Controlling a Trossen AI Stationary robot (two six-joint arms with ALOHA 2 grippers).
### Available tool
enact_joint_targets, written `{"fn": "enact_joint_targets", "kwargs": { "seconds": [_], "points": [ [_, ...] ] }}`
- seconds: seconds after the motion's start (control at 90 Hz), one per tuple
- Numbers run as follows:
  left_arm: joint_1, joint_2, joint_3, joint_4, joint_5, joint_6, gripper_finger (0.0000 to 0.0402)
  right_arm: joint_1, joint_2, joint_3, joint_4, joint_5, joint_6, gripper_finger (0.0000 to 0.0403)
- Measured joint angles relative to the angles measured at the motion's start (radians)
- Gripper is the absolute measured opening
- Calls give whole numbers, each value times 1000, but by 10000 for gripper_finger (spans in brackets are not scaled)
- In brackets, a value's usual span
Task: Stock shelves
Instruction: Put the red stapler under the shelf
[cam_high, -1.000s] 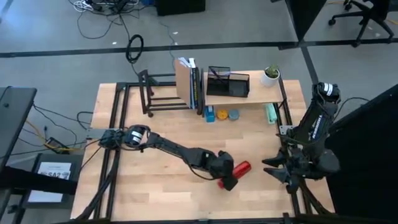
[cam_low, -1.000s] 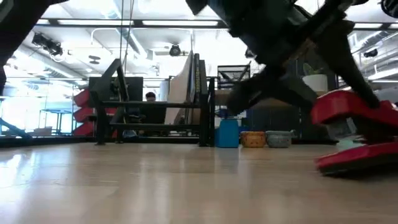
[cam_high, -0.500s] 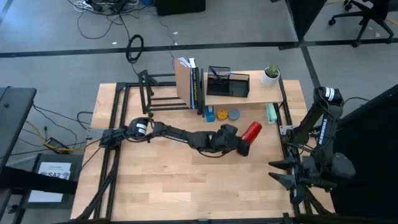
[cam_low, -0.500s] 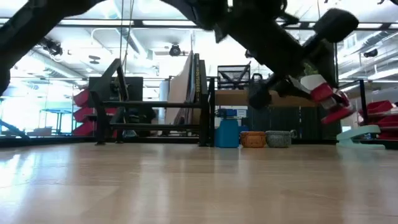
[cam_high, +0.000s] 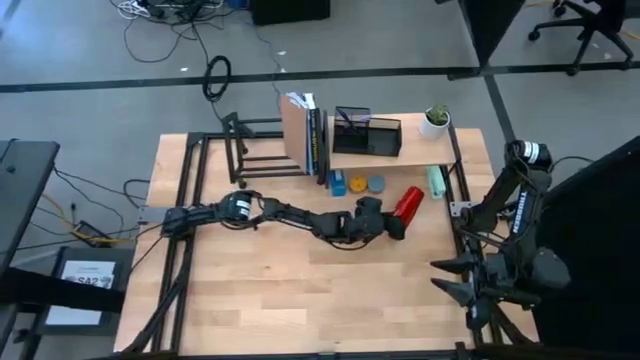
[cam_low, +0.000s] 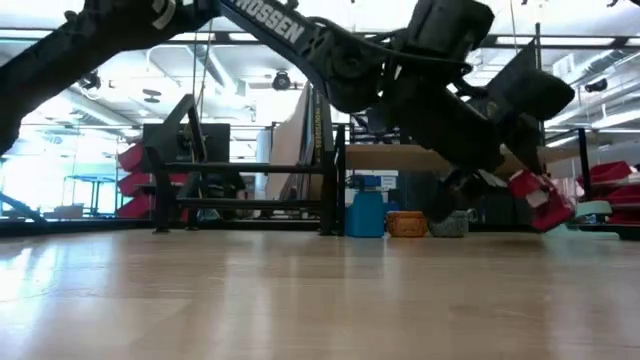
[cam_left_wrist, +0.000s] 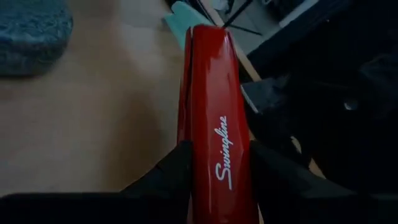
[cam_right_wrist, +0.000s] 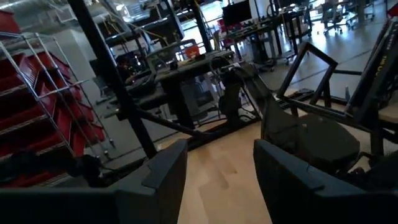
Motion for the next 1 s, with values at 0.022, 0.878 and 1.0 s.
{"fn": "enact_joint_targets", "kwargs": {
  "seconds": [0.022, 0.878, 1.0],
  "points": [
    [0, 1, 0, 8, 0, 2, 122, 0, 2, 0, -2, 0, 0, 157],
    [-57, -150, 2, -7, 409, 409, 190, 26, 134, 0, 2, -3, 158, 157],
    [-97, -235, 2, -347, 385, 535, 166, -13, 152, 0, 14, -10, 286, 157]
  ]
}}
